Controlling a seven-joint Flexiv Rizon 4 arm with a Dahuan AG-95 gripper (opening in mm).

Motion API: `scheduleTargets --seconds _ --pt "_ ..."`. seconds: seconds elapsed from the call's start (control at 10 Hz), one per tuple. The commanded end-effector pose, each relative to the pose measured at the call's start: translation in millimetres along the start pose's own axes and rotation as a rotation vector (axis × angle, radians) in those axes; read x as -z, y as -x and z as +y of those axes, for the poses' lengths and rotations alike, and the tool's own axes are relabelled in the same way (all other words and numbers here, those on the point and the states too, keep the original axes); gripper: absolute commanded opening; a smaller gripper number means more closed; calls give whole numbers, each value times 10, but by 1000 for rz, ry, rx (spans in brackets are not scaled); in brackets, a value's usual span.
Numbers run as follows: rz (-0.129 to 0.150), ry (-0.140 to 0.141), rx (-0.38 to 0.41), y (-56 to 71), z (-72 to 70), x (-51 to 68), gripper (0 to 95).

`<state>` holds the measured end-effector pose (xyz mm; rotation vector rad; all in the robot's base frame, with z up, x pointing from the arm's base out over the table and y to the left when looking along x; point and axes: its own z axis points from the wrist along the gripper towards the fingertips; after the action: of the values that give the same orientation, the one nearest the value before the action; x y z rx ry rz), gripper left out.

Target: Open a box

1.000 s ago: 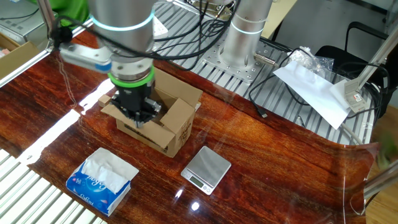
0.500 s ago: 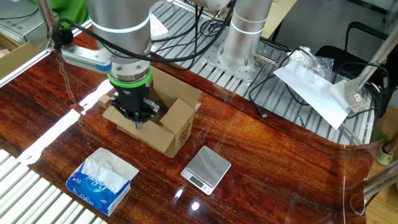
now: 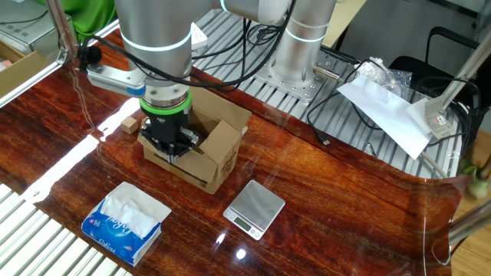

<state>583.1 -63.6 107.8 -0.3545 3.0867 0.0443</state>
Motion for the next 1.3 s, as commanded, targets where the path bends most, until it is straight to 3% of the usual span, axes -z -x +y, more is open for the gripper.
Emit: scheduleTargets --seconds 0.1,0.2,0.4,0.5,0.6,0.9,1.1,1.3 --pt "-2 -2 -1 -27 1 -3 0" --pt "-2 4 -17 -26 1 -2 0" --pt "3 42 -62 8 12 66 0" --pt "8 77 -94 34 22 121 0" --pt "22 86 -104 57 32 170 0" --pt "64 93 -111 114 54 355 0" --pt "66 83 -106 88 66 430 0" --pt "67 75 -96 -15 87 461 0"
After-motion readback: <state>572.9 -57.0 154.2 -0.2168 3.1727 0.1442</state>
